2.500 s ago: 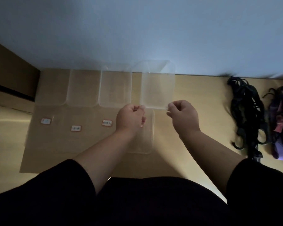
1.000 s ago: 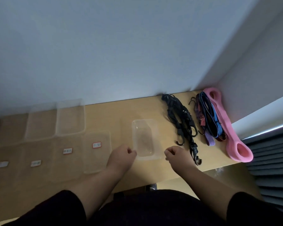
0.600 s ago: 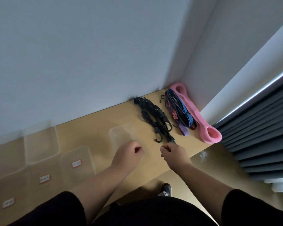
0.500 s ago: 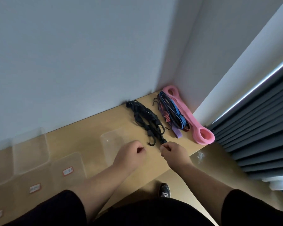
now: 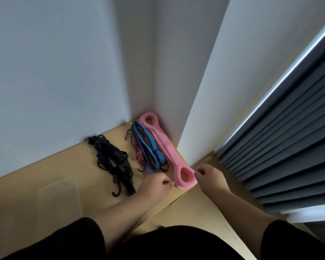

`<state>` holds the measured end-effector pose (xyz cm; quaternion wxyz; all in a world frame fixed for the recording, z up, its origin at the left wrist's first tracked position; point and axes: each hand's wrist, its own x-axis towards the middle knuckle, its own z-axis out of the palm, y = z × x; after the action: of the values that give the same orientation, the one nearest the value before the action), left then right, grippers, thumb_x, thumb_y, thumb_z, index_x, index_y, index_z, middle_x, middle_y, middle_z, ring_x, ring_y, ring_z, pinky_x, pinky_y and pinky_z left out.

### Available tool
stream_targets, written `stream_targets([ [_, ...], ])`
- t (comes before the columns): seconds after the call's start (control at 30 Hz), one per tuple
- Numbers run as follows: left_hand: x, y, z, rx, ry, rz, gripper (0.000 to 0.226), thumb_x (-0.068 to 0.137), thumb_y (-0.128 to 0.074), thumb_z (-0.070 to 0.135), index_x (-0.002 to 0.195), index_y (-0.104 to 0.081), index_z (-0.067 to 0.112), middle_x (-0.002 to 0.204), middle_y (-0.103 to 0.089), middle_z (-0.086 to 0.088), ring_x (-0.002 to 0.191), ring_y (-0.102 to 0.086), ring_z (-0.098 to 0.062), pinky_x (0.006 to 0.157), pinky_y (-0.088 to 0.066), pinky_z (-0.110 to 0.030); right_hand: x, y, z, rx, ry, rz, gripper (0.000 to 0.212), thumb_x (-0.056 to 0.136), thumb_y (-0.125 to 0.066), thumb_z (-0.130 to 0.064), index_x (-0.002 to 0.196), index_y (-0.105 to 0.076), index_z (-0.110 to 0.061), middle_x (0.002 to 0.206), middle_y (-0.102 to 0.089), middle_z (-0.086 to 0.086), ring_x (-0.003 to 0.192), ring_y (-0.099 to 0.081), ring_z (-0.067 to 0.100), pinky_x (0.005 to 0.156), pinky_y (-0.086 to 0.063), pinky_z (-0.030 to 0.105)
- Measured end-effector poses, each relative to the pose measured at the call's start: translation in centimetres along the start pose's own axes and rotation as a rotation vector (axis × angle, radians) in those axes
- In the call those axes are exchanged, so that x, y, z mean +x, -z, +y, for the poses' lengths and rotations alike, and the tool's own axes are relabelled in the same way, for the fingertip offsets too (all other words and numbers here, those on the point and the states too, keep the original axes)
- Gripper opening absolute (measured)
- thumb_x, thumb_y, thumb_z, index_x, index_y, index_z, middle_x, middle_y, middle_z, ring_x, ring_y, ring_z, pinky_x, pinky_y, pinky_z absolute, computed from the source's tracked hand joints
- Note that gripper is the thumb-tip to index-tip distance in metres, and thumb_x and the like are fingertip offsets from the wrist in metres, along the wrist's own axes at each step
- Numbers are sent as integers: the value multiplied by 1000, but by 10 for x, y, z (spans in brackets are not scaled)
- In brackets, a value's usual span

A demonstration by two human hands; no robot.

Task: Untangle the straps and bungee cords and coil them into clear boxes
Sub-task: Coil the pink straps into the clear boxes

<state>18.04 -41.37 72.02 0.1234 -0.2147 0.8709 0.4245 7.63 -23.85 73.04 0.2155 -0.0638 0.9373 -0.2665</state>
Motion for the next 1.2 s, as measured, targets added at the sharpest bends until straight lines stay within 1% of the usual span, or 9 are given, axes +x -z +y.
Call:
stream_targets([
  [0.1,19,-21,13,66,12,-17,22,96,-61,39,98,-68,18,90,-71,5,88,-67,-16,80,-57,-36,18,10,20,-12,-41,-28,12,91,-59,-24,81,-65,-24,80,-67,-3,73,-63,15,60,-55,34],
  [0.23,33,-42,22,89,55,9,17,93,-65,39,99,-63,24,93,-67,10,88,-64,-8,79,-56,-32,37,4,33,-54,-33,-109,16,93,-60,-25,86,-70,-14,84,-71,6,66,-59,11,56,-48,26],
  [0.4,42,-49,25,183,22,5,18,87,-71,37,90,-58,25,89,-62,11,81,-60,-5,73,-53,-27,49,-9,35,-52,-50,-202,14,92,-64,-33,87,-70,-21,83,-69,-5,74,-64,7,63,-54,26],
  [0.6,44,-54,22,347,-112,-45,20,88,-68,35,101,-57,24,105,-51,9,95,-56,-10,88,-54,-33,55,-11,33,-3,-74,-212,15,90,-66,-33,99,-70,-21,81,-67,-8,71,-63,6,54,-47,22],
  [0.7,45,-53,23,430,-211,-39,25,91,-65,38,109,-59,22,110,-51,5,104,-52,-14,90,-51,-31,55,-8,24,59,-78,-249,14,88,-65,-31,97,-71,-22,86,-70,-7,73,-69,11,60,-56,27],
  [0.8,42,-45,27,436,-314,7,25,94,-60,36,112,-63,18,106,-50,5,108,-49,-15,87,-46,-26,56,-2,13,164,-73,-261,9,86,-68,-30,87,-73,-23,69,-72,-6,56,-70,8,53,-53,24],
  [0.93,35,-19,36,323,-298,171,31,99,-46,47,115,-63,28,110,-52,14,105,-47,-4,83,-38,-18,62,14,-1,434,-85,-239,13,93,-68,-30,84,-74,-23,63,-70,-6,52,-67,9,59,-60,30],
  [1.07,38,27,56,251,-315,321,35,102,-45,38,125,-65,21,114,-58,7,102,-52,-6,88,-42,-18,67,19,-14,598,-4,-179,15,100,-59,-32,100,-72,-25,84,-71,-6,74,-68,12,81,-62,45],
  [1.2,38,72,81,184,-333,481,26,102,-54,23,122,-68,16,113,-60,4,100,-56,-10,88,-43,-21,77,14,-30,442,127,-188,45,94,-65,-32,137,-51,-31,114,-60,-15,96,-62,2,77,-51,26],
])
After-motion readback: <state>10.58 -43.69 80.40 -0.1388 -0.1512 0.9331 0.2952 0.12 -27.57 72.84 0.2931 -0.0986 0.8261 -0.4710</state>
